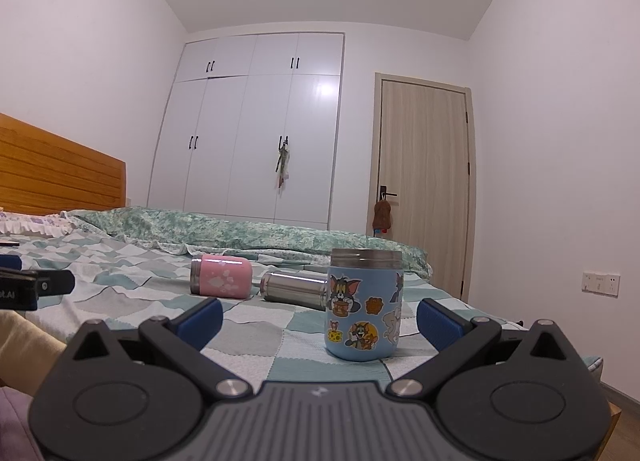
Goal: Flip cup upright
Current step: 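Open the right tool and pull back from the upright blue cup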
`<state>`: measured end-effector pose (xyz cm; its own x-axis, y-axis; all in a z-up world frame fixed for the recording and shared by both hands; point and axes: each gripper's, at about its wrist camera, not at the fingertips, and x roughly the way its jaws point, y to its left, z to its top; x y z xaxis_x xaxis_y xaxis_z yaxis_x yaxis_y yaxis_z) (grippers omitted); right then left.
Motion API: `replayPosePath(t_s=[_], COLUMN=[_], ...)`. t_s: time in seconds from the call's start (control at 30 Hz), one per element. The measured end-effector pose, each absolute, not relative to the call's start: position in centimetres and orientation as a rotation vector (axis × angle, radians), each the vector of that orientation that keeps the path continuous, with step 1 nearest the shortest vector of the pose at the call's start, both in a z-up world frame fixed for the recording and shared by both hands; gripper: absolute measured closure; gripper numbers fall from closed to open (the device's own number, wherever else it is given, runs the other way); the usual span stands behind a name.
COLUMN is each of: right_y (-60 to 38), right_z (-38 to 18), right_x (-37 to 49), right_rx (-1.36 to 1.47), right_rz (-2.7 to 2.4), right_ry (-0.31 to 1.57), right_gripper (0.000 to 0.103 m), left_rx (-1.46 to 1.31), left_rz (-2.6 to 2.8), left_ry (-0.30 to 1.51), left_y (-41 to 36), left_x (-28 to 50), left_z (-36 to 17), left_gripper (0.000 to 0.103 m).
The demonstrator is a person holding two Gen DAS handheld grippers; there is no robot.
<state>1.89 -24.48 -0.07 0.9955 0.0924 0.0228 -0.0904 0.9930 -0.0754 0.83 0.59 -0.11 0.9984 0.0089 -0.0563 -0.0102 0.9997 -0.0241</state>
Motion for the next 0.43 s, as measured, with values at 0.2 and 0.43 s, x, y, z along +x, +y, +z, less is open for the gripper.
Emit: replayPosePath(t_s=[0.2, 0.43], right_y=[-24.44, -24.44], right_z=[-0.06, -0.07], right_x=[1.82, 1.82], right_rx=[-0.078, -0.078], right_rz=[0.092, 0.092], right_ry=[-0.026, -0.026], right_gripper=[0.0, 0.0], left_rx=[-0.024, -0.023], left_rz=[0.007, 0.001], left_ry=[0.06, 0.067], left_y=[0.58, 0.6], left_x=[0.8, 0.85], left_z=[-0.09, -0.12], left_gripper=[0.0, 0.0])
